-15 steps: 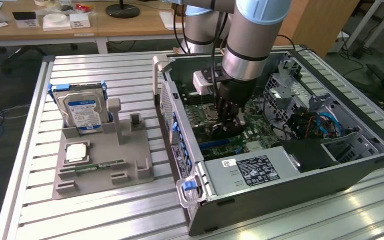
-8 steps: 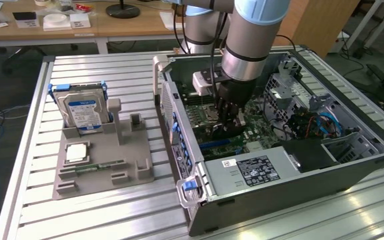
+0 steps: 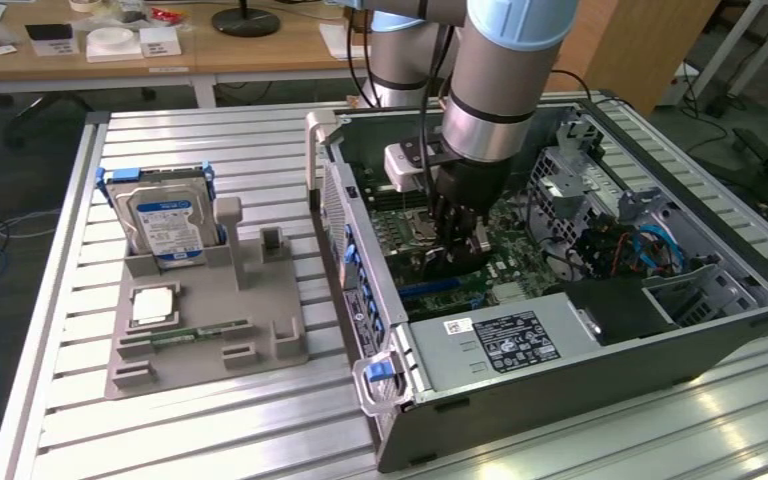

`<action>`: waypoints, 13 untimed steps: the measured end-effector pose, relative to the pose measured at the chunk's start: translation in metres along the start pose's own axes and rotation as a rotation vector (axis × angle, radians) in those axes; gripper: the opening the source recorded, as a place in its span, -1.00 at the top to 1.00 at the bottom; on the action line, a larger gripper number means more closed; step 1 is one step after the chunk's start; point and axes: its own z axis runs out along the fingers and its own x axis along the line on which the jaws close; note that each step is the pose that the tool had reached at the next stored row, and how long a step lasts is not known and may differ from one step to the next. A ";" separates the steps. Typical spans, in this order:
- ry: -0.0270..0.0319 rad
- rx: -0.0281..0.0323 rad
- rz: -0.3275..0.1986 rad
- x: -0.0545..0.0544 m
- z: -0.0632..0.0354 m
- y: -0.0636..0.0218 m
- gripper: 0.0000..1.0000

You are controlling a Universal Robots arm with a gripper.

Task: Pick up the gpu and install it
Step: 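Insert the gpu into the slot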

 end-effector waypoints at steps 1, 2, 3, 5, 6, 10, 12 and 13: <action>-0.0001 0.0001 0.000 0.000 0.0002 0.0000 0.47; -0.0003 0.0001 0.000 0.000 0.0007 0.0000 0.47; 0.0000 0.0000 0.000 0.000 0.0010 0.0001 0.47; 0.0001 0.0000 0.000 0.000 0.0014 0.0001 0.47; 0.0000 0.0000 0.000 0.001 0.0015 0.0001 0.47; -0.0002 0.0001 0.001 0.001 0.0019 0.0001 0.47; 0.0001 0.0000 0.000 0.002 0.0021 0.0000 0.47; 0.0000 0.0000 0.001 0.003 0.0023 0.0001 0.47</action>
